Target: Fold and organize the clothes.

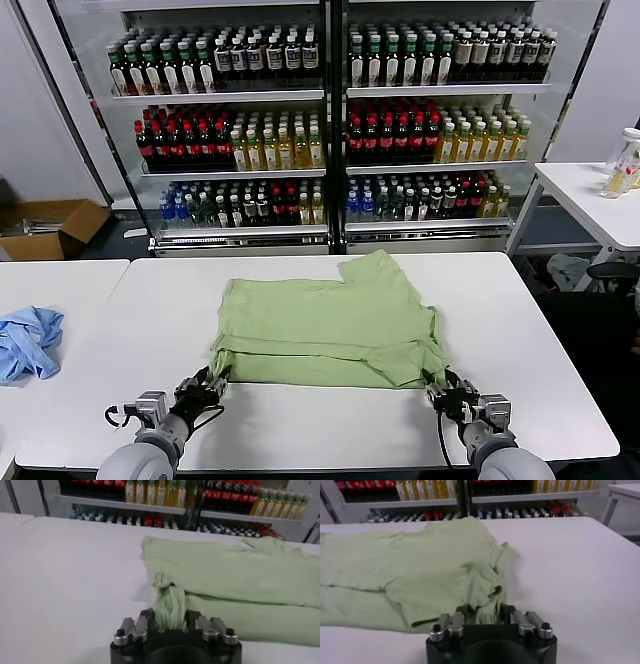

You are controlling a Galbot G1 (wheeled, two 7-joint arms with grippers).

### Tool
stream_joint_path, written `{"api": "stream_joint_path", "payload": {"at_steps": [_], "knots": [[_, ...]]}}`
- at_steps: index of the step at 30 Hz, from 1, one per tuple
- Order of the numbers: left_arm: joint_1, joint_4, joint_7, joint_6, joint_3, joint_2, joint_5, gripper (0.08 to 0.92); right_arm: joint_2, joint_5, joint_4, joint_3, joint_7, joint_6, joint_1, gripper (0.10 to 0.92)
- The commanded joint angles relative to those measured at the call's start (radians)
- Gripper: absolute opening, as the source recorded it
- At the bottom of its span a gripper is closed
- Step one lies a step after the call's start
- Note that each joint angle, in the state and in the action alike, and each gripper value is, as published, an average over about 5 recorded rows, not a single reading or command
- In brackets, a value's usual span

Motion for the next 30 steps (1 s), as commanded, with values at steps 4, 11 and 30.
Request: {"api": "stream_joint_path", "payload": {"at_steps": [4,11,30], "knots": [[-0.006,0.016,-0.005,0.018,0.008,-0.005,0.013,0.239,0.003,0.005,-0.008,-0.001,-0.001,-0.003,-0.008,0.205],[0.077,-0.115,-0.003,0.05,-0.03,0.013,-0.003,0.092,-0.037,0.052,0.134,0.046,-0.002,-0.018,-0.083,0.131],[0.466,-0.348,0.038,0.065,-0.215,0.034,0.036,0.086,-0.056,0.0,0.343,0.132,-0.009,-0.018,-0.377,0.131]]}}
